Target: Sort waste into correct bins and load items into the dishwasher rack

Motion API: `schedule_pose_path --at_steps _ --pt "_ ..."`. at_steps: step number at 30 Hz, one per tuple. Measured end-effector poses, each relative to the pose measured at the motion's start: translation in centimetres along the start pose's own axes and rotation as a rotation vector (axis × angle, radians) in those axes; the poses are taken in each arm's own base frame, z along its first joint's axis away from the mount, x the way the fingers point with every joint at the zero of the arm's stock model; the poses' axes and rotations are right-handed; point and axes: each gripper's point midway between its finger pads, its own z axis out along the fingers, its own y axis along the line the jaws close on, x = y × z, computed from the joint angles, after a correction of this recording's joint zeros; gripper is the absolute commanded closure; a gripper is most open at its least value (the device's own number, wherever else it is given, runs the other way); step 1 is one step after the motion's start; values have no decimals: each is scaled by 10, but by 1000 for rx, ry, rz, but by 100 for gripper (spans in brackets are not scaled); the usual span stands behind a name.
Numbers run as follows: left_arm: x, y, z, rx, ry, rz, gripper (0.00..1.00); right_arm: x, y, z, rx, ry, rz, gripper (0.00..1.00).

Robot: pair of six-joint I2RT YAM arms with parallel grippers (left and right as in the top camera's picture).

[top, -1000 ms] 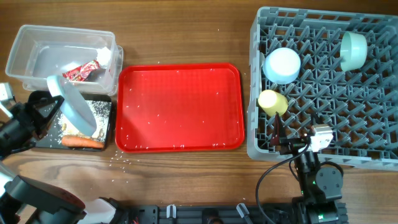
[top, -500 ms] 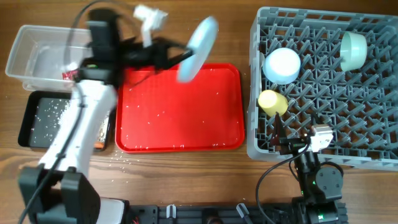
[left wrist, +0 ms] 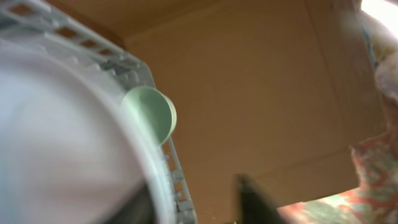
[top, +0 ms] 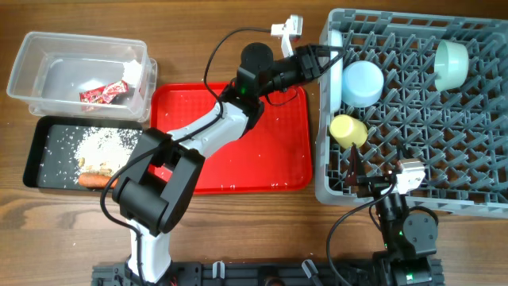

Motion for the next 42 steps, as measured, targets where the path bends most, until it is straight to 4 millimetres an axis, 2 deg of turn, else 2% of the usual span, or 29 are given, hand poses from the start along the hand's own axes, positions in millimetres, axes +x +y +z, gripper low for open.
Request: schedule_pose_path --at_steps 1,3,5,6,8,9,10,12,16,19,22,23,24,25,26,28,30,31,34,37,39,42 --pt "-2 0 0 -1 -7 25 19 0 0 0 0 0 0 0" --pt "-9 10 -7 -32 -9 56 26 0 0 0 0 0 0 0" --pt "-27 44 -30 -154 -3 -4 27 0 0 0 0 0 0 0" --pt "-32 67 -57 -281 22 -75 27 0 0 0 0 -1 0 0" --pt "-28 86 -112 -494 65 -153 27 0 0 0 0 0 0 1" --pt "-31 79 -135 -551 64 -131 14 0 0 0 0 -2 0 0" --pt "-28 56 -168 -644 70 -86 0 0 0 0 0 -1 0 0" --pt "-13 7 -203 -735 80 72 0 0 0 0 0 -2 0 0" --pt "3 -60 -255 -818 16 251 0 0 0 0 0 -1 0 0" --pt "-3 -77 -291 -946 -62 407 0 0 0 0 0 -1 0 0" --pt "-18 -94 -325 -1070 -171 561 0 0 0 0 0 -2 0 0" --pt "-27 -101 -337 -1100 -234 615 0 0 0 0 0 -2 0 1" --pt "-34 -100 -354 -1124 -319 656 0 -1 0 0 0 -2 0 0" --pt "-44 -99 -363 -1089 -428 712 0 0 0 0 0 -2 0 0" --pt "-36 -84 -382 -1084 -497 727 0 -1 0 0 0 -3 0 0" --pt "-9 -59 -402 -1024 -589 783 0 0 0 0 0 0 0 0" --pt "10 -45 -410 -975 -647 833 0 0 0 0 0 0 0 0" --pt "23 -29 -414 -964 -663 849 0 0 0 0 0 1 0 0" --pt "44 3 -421 -949 -687 869 0 0 0 0 0 1 0 0" --pt "56 35 -422 -952 -681 864 0 0 0 0 0 0 0 0" --pt "58 48 -422 -954 -679 861 0 0 0 0 0 1 0 0" --pt "58 46 -422 -950 -684 867 0 0 0 0 0 1 0 0"
